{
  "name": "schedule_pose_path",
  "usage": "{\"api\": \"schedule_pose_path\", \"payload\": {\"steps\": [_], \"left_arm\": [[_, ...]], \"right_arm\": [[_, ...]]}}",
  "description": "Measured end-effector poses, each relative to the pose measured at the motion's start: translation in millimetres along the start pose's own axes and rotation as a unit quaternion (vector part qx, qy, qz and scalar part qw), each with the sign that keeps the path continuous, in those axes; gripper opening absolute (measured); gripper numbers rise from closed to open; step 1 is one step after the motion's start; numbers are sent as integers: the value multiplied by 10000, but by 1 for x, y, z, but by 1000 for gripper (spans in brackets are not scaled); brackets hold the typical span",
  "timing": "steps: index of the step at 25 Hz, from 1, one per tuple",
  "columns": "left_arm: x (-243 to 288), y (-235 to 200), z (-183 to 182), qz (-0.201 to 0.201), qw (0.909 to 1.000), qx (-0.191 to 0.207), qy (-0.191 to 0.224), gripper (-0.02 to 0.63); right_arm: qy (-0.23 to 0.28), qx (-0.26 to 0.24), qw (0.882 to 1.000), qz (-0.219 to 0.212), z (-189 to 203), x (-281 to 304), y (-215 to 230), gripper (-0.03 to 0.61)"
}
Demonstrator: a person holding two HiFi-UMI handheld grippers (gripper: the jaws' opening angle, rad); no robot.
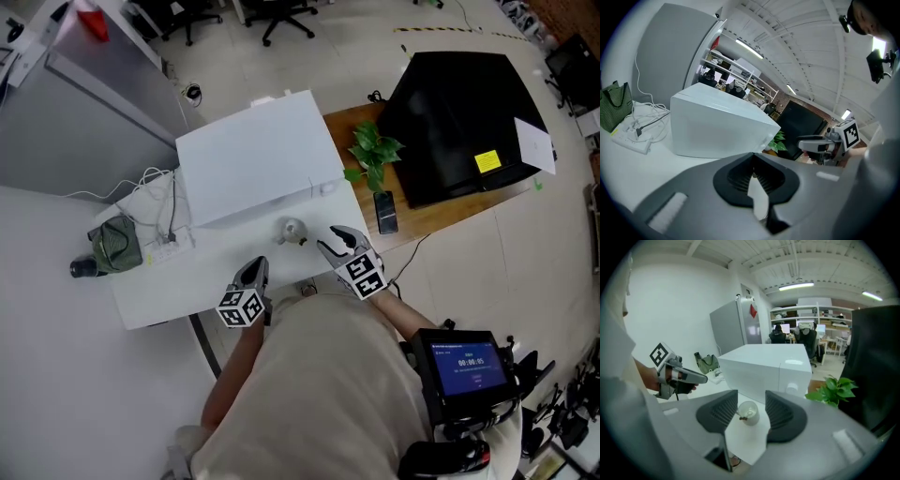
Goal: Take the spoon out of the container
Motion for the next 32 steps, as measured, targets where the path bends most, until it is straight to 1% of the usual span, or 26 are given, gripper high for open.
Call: {"api": "schedule_pose_path", "payload": {"steps": [4, 9, 13, 16, 20, 23, 27, 30, 32], "left_arm": [[-1, -16, 7, 214, 9997, -54, -93, 0], [-2, -37, 25, 229, 9993, -33, -289, 0], [-3, -37, 33, 266, 9989, -42, -375, 0], [-9, -39, 35, 303, 9985, 61, -463, 0], [-21, -49, 36, 115, 9984, -50, -544, 0], [-21, -48, 34, -14, 9988, -148, -476, 0], [-22, -46, 22, -173, 9991, -9, -383, 0], [-28, -50, 17, -345, 9988, -44, -335, 0], [-28, -49, 20, -365, 9987, -48, -355, 0]], "right_arm": [[-263, -33, 9996, 7, 10, 17, -19, 186], [-493, 71, 9988, -26, 27, 33, -36, 186], [-700, 21, 9975, -106, 36, 42, -45, 186], [-881, -149, 9959, -104, 49, 51, -45, 186], [-1068, -228, 9939, -150, 63, 65, -48, 186], [-1208, -391, 9917, -224, 69, 78, -46, 186], [-1377, -538, 9884, -338, 80, 97, -44, 186], [-1542, -695, 9850, -351, 90, 111, -44, 186], [-1654, -735, 9829, -334, 98, 120, -43, 186]]}}
Point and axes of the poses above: the fingertips, and each gripper's own axes: x forward along the fingers, y to its right, z out of its underside, the point moved 2 cm from there along -x, backward along the fingers, and after that the axes turned 1 degree about -x, right-handed, at the moved point
